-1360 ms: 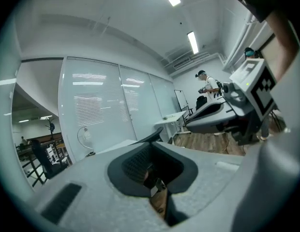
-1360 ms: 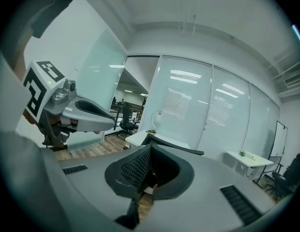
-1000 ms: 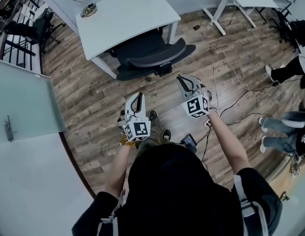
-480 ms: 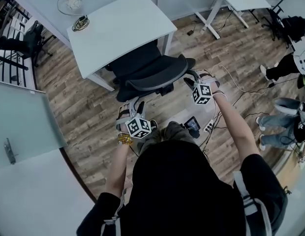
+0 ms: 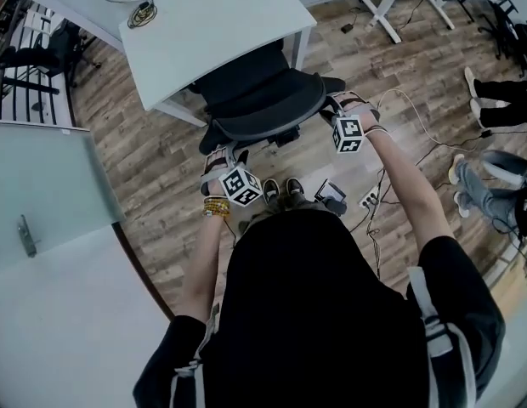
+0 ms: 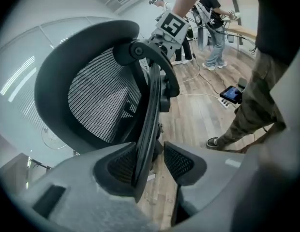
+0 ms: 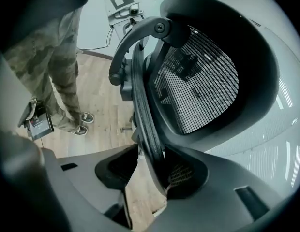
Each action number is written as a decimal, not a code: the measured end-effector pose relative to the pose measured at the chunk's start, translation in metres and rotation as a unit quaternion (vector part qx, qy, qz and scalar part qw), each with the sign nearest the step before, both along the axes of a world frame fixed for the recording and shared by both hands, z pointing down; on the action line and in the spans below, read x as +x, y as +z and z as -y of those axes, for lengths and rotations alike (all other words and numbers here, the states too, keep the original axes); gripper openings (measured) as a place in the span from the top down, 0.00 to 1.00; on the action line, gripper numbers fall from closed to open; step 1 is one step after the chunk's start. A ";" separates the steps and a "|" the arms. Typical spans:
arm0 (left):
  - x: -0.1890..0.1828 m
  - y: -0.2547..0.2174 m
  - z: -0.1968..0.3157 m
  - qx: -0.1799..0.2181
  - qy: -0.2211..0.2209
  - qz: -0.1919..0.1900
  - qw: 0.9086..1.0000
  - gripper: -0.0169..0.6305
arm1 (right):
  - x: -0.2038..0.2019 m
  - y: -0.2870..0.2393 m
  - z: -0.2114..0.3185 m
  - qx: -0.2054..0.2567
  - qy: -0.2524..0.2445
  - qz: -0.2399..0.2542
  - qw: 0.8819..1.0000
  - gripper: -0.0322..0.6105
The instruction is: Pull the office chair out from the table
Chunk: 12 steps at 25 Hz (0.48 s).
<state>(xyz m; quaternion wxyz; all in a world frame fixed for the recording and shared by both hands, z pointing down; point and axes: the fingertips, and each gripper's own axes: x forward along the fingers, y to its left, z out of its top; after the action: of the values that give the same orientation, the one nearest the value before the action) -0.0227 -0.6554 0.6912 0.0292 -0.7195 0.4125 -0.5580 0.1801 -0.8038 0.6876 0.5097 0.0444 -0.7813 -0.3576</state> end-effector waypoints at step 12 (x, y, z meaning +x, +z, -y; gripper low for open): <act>-0.002 0.015 0.011 -0.008 -0.046 0.002 0.999 0.74 | -0.004 0.016 0.002 -0.027 -0.022 -0.007 0.999 0.74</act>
<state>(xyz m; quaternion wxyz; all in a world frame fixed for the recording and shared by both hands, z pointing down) -0.0248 -0.6659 0.7063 -0.0014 -0.6987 0.4410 -0.5633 0.1761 -0.8053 0.7031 0.5078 0.0109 -0.7881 -0.3478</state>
